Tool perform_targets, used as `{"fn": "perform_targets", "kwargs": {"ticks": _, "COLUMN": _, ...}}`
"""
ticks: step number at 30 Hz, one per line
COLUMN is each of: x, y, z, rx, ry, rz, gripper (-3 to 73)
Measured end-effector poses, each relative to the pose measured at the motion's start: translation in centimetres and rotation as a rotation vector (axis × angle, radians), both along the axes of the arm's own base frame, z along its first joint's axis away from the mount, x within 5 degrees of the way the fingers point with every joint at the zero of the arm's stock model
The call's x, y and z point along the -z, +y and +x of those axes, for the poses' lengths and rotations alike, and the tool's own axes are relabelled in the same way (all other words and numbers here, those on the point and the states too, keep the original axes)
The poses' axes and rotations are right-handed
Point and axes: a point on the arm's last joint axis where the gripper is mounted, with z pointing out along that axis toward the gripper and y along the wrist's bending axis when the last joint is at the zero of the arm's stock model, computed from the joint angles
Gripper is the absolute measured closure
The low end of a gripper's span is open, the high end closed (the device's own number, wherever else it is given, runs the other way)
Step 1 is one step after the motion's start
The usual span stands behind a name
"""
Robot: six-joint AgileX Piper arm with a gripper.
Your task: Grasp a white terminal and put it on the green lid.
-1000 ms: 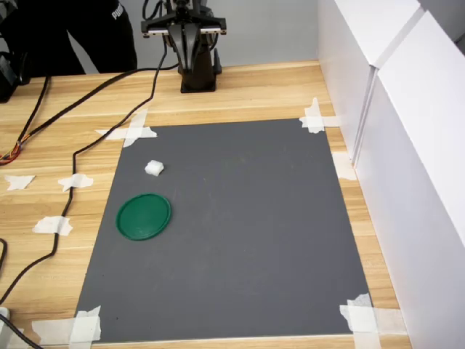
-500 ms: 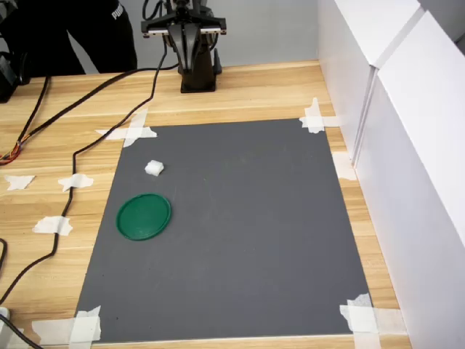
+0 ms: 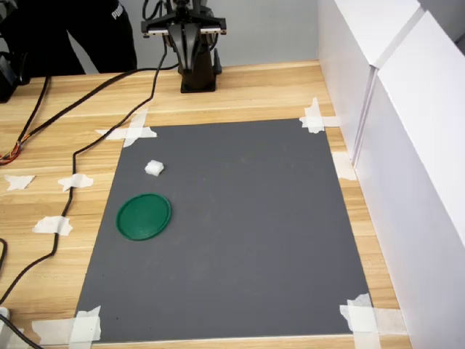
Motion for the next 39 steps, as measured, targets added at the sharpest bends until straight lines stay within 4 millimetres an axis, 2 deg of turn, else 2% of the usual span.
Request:
{"fn": "perform_targets", "kwargs": {"ticks": 15, "x": -0.1, "y": 0.0, "z": 0.2, "rx": 0.0, "ry": 0.016, "rz": -0.001, "gripper": 71.1}}
{"fn": "perform_targets", "kwargs": {"ticks": 23, "x": -2.0, "y": 0.0, "z": 2.0, "rx": 0.0, "ry": 0.121, "rz": 0.001, "gripper": 71.1}}
{"fn": "perform_targets", "kwargs": {"ticks": 30, "x": -4.0, "y": -0.1, "z": 5.0, "rx": 0.0, "ry": 0.245, "rz": 0.004, "gripper": 71.1}}
{"fn": "perform_targets", "kwargs": {"ticks": 35, "x": -4.8, "y": -0.2, "z": 7.7, "rx": -0.001, "ry": 0.352, "rz": -0.005, "gripper": 71.1}}
{"fn": "perform_targets", "kwargs": {"ticks": 39, "x": -4.7, "y": -0.6, "z": 9.8, "rx": -0.003, "ry": 0.493, "rz": -0.076, "gripper": 71.1}}
